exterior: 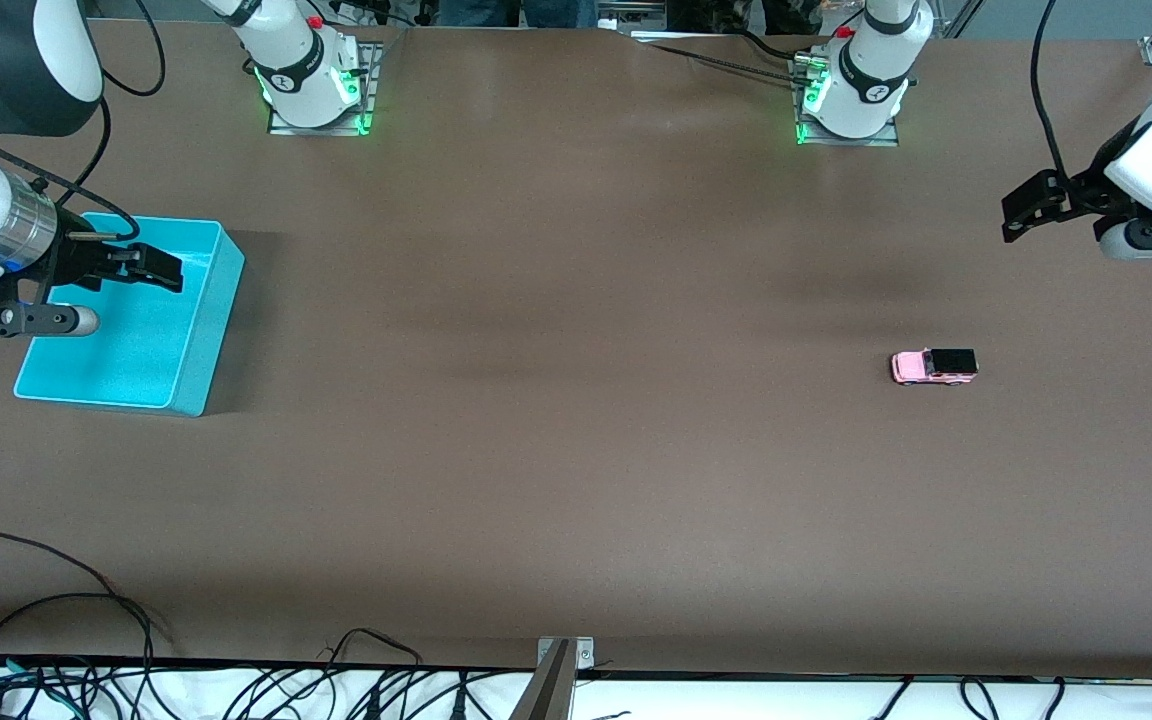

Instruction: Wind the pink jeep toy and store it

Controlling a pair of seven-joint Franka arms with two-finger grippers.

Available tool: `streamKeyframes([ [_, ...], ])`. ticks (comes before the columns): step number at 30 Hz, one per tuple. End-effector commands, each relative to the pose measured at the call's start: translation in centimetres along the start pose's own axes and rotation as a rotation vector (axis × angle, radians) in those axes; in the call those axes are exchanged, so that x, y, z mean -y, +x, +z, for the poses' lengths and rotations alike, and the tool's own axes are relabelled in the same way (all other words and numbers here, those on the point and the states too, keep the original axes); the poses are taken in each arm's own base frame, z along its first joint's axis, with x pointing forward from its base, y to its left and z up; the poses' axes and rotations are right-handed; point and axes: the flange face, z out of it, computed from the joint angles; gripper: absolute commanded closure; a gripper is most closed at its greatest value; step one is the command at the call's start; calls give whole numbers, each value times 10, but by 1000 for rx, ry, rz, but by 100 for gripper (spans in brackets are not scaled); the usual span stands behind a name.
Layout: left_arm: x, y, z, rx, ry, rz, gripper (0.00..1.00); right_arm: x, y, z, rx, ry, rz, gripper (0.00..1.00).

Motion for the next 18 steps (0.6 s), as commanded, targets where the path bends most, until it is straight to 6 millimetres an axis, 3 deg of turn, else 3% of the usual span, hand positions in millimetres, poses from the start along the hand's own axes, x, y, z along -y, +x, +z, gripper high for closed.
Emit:
streamKeyframes([
  [1,15,1,-2,11,9,0,0,0,1,-4,-7,24,9,0],
  [13,36,-3,-2,33,-13,-40,0,0,1,-4,-5,22,9,0],
  [18,35,-9,-9,34,-12,-39,0,0,1,-4,-5,24,9,0],
])
